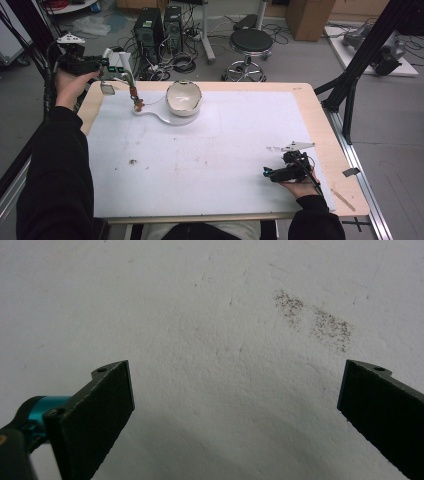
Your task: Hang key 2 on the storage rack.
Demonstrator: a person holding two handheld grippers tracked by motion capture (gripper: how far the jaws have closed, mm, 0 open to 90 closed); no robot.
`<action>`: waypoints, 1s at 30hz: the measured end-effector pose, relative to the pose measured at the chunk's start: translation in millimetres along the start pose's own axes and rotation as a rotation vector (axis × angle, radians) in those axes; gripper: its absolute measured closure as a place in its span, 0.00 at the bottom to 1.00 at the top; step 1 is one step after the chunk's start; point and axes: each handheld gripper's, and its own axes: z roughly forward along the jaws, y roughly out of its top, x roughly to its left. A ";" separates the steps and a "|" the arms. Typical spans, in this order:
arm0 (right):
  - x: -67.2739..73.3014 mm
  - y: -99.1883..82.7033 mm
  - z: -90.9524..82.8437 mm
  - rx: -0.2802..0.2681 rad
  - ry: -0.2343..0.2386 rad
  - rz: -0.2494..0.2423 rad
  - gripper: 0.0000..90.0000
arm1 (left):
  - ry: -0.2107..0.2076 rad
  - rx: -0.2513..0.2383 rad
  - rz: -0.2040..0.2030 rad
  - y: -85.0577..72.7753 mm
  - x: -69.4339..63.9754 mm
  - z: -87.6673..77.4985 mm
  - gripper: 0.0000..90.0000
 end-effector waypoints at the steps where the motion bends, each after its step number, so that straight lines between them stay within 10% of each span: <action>1: 0.1 -0.4 0.6 0.003 0.002 0.002 0.01 | 0.007 -0.005 0.017 1.3 -2.6 1.8 0.83; 30: -1.4 -3.0 2.6 0.010 0.006 -0.012 0.01 | -0.053 -0.104 -0.062 6.9 -17.2 19.0 0.83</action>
